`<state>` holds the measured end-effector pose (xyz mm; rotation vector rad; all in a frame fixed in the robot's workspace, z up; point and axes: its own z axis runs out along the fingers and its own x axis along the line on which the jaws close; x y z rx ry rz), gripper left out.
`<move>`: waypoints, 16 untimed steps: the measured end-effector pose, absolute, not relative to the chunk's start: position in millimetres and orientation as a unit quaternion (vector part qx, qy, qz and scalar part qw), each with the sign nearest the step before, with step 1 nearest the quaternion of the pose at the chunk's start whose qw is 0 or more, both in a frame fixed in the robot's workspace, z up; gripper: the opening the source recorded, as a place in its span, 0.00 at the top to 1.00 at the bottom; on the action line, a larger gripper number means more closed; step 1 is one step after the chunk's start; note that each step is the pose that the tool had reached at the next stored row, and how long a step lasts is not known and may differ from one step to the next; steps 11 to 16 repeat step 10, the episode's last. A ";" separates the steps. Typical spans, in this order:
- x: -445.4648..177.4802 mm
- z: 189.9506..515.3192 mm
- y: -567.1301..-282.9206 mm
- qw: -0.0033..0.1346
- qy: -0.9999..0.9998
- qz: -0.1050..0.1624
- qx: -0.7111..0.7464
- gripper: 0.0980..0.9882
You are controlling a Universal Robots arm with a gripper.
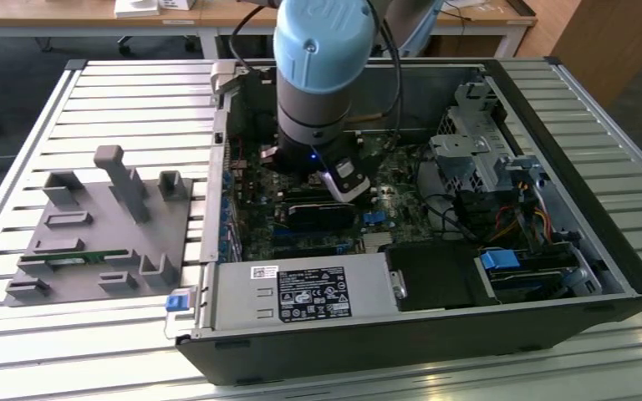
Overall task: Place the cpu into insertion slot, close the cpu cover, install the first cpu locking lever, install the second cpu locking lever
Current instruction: 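Install the second cpu locking lever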
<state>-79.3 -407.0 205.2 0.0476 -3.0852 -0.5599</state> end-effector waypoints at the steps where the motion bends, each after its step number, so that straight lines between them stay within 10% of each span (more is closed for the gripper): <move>1: -79.2 206.9 -406.9 0.003 -0.984 -0.179 0.015 0.99; 16: -79.3 216.5 -406.6 0.003 -0.984 -0.179 0.015 0.99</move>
